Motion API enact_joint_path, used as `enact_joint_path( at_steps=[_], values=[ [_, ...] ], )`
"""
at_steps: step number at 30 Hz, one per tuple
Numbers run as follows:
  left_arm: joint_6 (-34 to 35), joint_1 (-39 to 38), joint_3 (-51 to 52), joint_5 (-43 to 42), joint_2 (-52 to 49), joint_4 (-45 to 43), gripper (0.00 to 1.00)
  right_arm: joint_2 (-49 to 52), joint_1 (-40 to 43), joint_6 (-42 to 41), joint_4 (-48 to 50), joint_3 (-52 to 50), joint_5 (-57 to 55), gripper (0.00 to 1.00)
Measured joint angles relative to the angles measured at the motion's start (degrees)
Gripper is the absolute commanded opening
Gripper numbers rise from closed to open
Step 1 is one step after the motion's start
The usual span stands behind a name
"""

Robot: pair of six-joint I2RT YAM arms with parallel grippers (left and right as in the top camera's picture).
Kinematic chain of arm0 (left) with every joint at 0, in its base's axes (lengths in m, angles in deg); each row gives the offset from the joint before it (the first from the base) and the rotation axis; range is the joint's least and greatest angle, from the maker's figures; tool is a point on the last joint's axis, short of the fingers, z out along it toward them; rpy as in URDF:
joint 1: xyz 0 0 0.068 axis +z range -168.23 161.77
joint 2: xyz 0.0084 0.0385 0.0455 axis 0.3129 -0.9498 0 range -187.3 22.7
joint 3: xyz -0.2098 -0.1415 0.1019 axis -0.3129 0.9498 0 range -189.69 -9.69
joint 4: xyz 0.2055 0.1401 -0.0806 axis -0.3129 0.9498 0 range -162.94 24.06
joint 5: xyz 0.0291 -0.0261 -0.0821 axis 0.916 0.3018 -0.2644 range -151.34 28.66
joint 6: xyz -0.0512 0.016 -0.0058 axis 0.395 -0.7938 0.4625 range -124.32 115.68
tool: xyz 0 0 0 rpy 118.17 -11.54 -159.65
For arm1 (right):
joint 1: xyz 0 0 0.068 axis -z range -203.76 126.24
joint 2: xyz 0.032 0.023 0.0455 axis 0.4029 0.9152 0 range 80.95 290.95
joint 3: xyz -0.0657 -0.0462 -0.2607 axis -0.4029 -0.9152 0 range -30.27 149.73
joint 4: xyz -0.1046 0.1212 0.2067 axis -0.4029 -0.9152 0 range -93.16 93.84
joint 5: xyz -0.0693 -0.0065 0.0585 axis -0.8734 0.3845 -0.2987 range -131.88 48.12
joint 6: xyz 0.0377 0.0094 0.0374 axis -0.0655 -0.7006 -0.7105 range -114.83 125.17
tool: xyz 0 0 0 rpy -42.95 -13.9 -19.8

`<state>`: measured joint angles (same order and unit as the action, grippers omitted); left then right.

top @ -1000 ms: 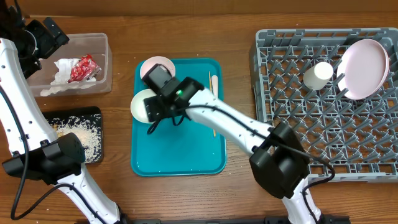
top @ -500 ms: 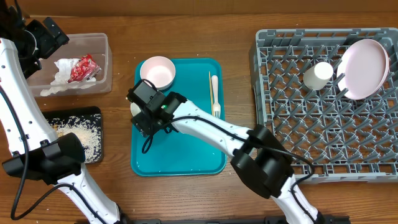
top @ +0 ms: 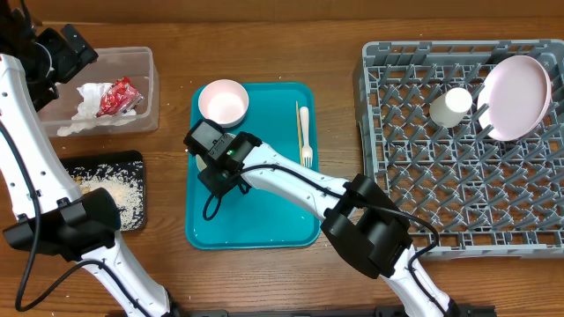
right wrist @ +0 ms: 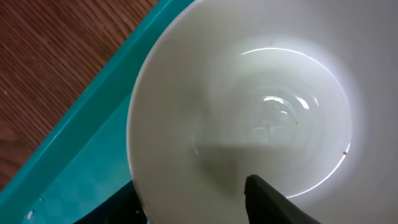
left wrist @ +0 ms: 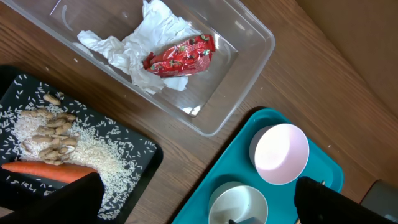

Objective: Sort waste into correct bins and load items into the dishwasher rack
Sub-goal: 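Grasp the white cup rim with the right gripper and lift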

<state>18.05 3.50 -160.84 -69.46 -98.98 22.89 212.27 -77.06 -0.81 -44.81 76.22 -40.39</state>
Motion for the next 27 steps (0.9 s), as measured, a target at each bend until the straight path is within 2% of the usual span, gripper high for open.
enact_joint_path(
  at_steps=[1,4,10,12,13,18,27],
  values=[
    [0.0,0.0,0.0,0.0,0.0,0.0,1.00,0.0,0.0,-0.1,-0.4,0.1,0.0,0.46],
    [0.0,0.0,0.0,0.0,0.0,0.0,1.00,0.1,0.0,-1.0,-3.2,1.7,0.0,0.25],
    [0.0,0.0,0.0,0.0,0.0,0.0,1.00,0.1,0.0,-2.7,-7.6,7.4,0.0,0.13],
    [0.0,0.0,0.0,0.0,0.0,0.0,1.00,0.1,0.0,-3.3,-8.5,8.0,0.0,0.14],
    [0.0,0.0,0.0,0.0,0.0,0.0,1.00,0.1,0.1,-3.5,-9.1,8.4,0.0,0.19],
    [0.0,0.0,0.0,0.0,0.0,0.0,1.00,0.1,0.2,-4.4,-9.8,8.9,0.2,0.30],
    [0.0,0.0,0.0,0.0,0.0,0.0,1.00,0.2,0.4,-4.4,-6.2,4.7,0.2,0.31]
  ],
)
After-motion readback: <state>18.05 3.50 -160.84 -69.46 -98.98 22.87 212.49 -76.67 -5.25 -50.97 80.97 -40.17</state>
